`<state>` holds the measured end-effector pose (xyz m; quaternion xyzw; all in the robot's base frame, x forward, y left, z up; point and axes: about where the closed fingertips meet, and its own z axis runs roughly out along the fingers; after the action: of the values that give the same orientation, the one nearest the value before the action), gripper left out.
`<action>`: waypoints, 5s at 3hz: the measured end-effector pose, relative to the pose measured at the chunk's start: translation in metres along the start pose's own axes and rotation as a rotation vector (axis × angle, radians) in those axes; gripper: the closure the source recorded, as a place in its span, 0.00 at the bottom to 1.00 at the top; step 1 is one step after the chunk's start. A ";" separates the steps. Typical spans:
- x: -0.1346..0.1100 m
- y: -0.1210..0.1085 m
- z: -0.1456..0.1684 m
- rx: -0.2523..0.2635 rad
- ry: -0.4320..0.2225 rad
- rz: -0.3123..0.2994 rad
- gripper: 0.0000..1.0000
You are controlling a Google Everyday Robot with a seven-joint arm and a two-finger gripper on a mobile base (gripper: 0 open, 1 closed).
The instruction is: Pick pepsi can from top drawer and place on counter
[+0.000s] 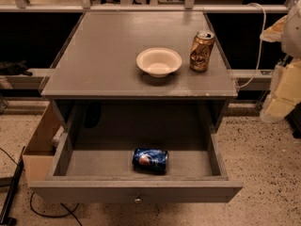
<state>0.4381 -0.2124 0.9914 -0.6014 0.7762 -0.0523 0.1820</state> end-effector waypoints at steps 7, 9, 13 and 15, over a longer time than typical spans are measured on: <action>-0.025 0.094 0.114 -0.033 -0.367 0.319 0.00; -0.046 0.110 0.172 -0.092 -0.386 0.242 0.00; -0.090 0.102 0.255 -0.192 -0.433 0.134 0.00; -0.082 0.100 0.295 -0.239 -0.410 0.178 0.00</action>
Offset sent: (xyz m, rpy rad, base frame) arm -0.0341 0.0186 -0.0570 0.2734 -0.0294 -0.1688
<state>0.4661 -0.0663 0.7059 -0.5461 0.7734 0.1793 0.2672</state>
